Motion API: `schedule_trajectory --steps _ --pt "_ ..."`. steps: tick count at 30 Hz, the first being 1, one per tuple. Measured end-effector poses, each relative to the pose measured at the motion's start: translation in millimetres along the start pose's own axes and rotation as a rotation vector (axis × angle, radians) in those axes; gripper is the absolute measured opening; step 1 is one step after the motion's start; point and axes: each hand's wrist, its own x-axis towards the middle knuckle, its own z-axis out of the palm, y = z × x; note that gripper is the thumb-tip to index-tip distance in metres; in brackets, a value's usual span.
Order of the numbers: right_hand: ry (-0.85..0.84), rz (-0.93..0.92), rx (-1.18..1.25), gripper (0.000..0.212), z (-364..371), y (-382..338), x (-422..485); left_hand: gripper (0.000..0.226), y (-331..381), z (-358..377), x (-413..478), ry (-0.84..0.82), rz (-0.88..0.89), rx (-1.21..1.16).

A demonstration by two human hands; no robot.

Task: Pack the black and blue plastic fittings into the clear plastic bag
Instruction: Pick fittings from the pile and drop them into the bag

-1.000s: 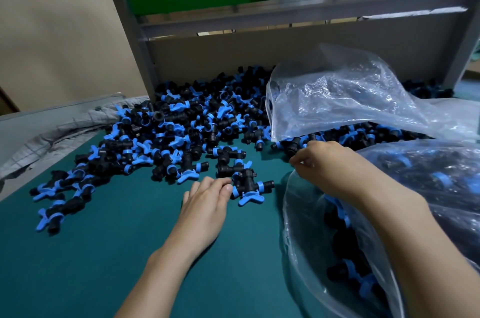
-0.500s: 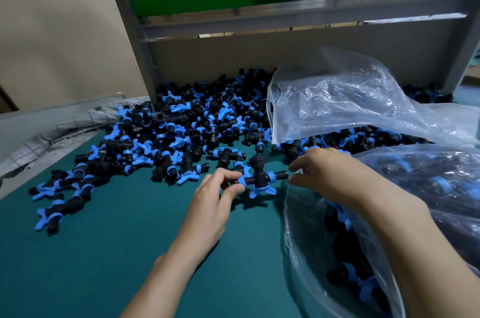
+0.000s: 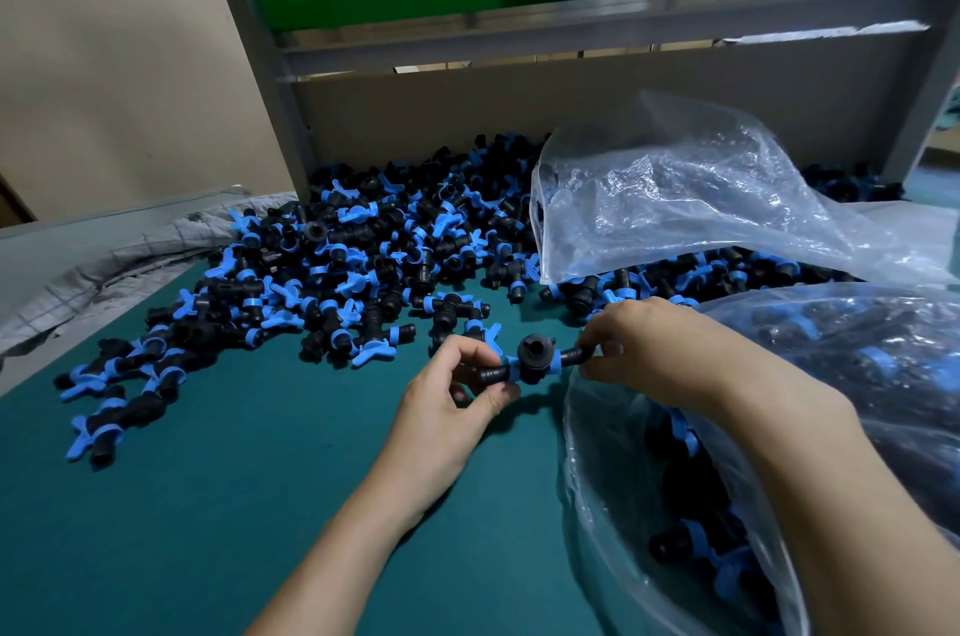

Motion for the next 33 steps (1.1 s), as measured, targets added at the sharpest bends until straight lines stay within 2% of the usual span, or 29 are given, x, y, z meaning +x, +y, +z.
schedule_trajectory --steps 16,20,25,28,32,33 --pt "0.008 0.016 0.029 0.017 -2.0 -2.3 -2.2 0.024 -1.6 1.6 0.4 -0.025 -0.033 -0.033" --pt "0.034 0.013 0.044 0.021 -1.3 -1.7 -2.8 0.020 -3.1 0.7 0.9 0.046 -0.026 -0.043" --pt "0.197 0.024 0.149 0.032 -7.8 -4.8 -6.4 0.020 0.8 -3.7 2.7 0.140 -0.001 -0.075" --pt "0.333 0.024 0.257 0.033 -16.6 -9.1 -8.6 0.019 6.0 -0.5 -0.9 0.114 0.090 -0.094" --pt "0.455 0.000 0.358 0.035 -26.4 -14.4 -12.7 0.017 21.6 23.3 -17.6 0.083 0.315 0.061" --pt "0.472 -0.007 0.364 0.035 -28.2 -16.0 -13.8 0.016 28.9 31.7 -20.9 0.075 0.325 0.079"
